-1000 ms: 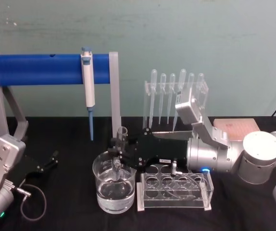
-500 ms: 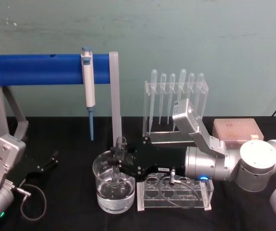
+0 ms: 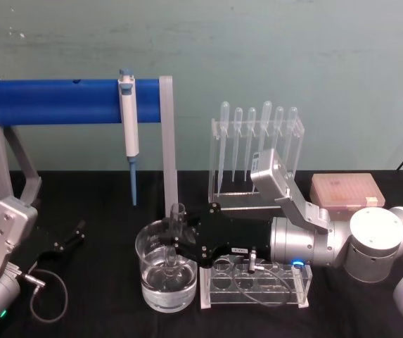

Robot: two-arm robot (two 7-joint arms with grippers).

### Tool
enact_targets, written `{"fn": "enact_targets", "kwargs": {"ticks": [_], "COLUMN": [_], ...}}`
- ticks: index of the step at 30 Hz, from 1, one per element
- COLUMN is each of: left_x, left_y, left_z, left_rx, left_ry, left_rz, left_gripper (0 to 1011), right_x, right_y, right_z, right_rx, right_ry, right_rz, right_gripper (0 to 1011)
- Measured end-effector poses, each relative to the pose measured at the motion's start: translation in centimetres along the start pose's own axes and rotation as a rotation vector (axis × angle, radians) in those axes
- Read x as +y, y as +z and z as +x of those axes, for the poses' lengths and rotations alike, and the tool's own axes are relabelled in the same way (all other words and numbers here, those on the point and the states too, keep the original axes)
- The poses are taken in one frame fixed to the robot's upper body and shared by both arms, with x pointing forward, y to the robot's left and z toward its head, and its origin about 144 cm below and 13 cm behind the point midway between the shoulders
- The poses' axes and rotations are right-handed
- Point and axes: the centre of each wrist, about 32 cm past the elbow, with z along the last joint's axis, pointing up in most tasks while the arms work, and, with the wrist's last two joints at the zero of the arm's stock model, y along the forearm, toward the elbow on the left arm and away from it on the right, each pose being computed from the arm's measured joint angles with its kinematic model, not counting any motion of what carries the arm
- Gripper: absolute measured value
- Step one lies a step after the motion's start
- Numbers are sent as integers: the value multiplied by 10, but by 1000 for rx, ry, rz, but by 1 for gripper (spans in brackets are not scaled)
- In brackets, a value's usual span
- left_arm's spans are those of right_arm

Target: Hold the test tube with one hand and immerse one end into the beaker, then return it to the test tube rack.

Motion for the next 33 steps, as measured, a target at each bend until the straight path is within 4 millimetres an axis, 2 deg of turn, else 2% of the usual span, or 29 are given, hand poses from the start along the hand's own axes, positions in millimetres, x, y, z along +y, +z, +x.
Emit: {"fn": "enact_targets", "kwargs": {"ticks": [33], "left_x": [0], "left_y": [0], "left_z": [0], "left_rx": [0], "left_ry": [0], "left_rz": [0], "left_gripper": [1000], "right_x": [0], "right_y": [1], "right_z": [0], "right_rx": [0], "right_ry": [0], "right_rz": [1], "right_gripper": [226]}}
